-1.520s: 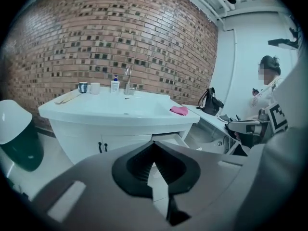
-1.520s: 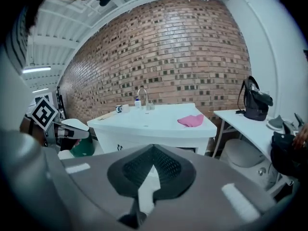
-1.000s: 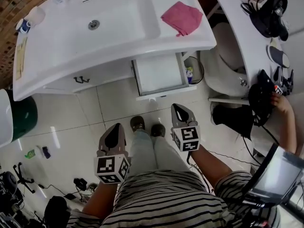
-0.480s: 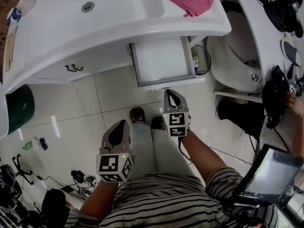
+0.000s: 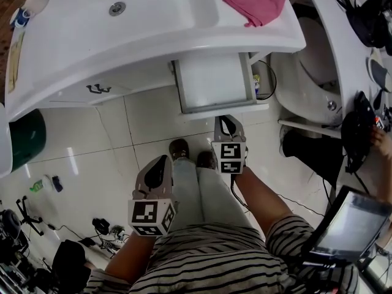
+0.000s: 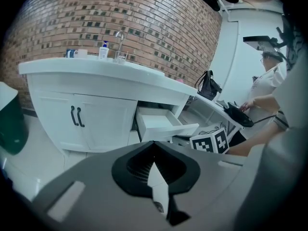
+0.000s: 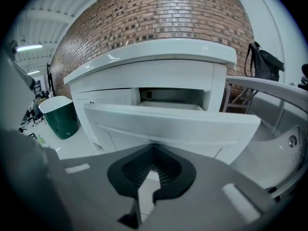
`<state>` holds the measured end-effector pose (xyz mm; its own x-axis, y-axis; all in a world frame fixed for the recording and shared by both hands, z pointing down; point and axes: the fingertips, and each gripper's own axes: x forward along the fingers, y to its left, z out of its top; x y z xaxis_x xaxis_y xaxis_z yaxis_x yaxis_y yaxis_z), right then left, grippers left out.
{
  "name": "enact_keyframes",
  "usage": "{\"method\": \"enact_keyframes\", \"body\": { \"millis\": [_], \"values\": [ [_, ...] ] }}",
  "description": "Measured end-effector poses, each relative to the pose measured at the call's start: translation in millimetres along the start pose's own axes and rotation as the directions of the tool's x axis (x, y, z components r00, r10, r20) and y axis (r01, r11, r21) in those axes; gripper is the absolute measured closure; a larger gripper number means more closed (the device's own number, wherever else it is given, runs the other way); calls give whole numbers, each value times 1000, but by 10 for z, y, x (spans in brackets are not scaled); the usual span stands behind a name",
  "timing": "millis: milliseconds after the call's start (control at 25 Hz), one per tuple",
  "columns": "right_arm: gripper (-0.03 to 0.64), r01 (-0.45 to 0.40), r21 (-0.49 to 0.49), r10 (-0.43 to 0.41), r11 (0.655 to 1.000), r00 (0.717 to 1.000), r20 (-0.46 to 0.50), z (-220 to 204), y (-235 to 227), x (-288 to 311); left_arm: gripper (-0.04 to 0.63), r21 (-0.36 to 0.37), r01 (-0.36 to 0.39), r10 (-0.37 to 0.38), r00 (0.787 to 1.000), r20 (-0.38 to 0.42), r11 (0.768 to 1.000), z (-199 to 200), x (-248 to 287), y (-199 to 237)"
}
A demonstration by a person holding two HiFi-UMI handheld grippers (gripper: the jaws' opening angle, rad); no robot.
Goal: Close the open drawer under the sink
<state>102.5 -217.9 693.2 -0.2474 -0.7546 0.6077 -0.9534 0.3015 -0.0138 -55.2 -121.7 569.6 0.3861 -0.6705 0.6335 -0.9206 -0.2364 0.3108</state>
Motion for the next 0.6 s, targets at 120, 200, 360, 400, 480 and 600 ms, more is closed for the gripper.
{"method": "enact_keyframes", "body": {
  "millis": [120, 200, 360, 400, 480, 600],
  "values": [
    [617, 2, -3, -2, 1000, 1000, 4, 33, -9, 55, 580, -7, 0, 0, 1000, -1, 1000, 6, 42, 26],
    [617, 2, -3, -2, 1000, 1000, 3, 54, -23, 89, 580, -14, 2, -2, 1000, -2, 1000, 13, 61, 37],
    [617, -4, -5, 4, 1000, 1000, 3, 124, -35, 171, 580, -22, 1, -1, 1000, -1, 1000, 45, 90, 72],
    [617, -4, -7, 4, 1000, 1000, 2, 136, -40, 190, 580, -24, 1, -1, 1000, 0, 1000, 52, 98, 82],
    [617, -3, -9, 3, 1000, 1000, 2, 167, -55, 227, 580, -27, 1, -1, 1000, 1, 1000, 67, 117, 96],
    [617, 2, -5, -2, 1000, 1000, 4, 222, -69, 291, 580, -33, -3, 3, 1000, 2, 999, 84, 138, 136]
  ]
}}
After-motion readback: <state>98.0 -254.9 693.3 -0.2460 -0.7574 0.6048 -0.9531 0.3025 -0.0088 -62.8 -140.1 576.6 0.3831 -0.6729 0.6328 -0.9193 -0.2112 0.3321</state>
